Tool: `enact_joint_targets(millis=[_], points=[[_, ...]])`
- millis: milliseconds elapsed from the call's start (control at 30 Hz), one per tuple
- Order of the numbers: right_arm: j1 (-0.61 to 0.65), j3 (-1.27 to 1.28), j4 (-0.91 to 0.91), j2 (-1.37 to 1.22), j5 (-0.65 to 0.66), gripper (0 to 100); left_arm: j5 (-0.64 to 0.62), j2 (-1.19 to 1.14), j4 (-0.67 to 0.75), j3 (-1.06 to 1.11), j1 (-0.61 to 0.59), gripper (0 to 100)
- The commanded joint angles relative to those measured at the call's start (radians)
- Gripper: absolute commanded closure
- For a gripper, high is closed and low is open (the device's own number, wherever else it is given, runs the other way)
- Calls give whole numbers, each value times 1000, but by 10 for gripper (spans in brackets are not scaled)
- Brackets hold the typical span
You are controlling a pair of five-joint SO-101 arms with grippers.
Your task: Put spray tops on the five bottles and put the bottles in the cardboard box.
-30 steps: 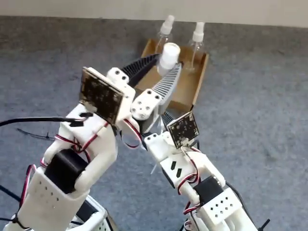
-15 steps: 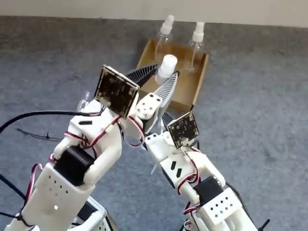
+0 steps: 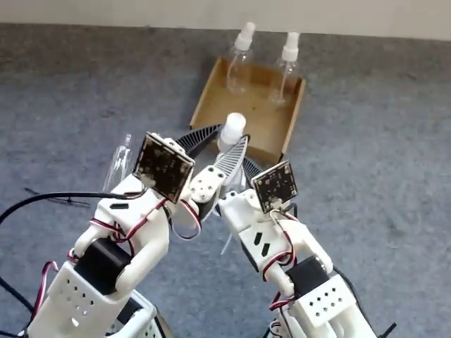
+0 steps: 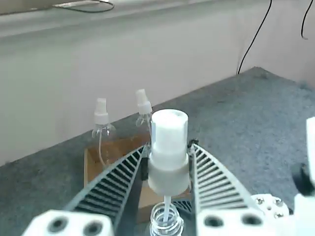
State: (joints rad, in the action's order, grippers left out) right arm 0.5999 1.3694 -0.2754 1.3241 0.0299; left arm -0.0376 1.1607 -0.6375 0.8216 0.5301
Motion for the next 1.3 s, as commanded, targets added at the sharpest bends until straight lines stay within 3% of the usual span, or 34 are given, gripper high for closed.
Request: enact_joint_targets(millis=[0,267,500,800,1267], points=[[-21,-7,28,19,-5,995,5,18,-3,5,-4,948],[-21,-5,28,19,-3,995,5,19,-38,4,-5,942],[-21,-5,28,19,-3,995,6,18,-38,-1,-12,840],[-21,-5,28,19,-3,995,8,12,-107,-182,-44,840],[-24,-5,28,19,-3,995,9,-54,-48,7,-101,840]])
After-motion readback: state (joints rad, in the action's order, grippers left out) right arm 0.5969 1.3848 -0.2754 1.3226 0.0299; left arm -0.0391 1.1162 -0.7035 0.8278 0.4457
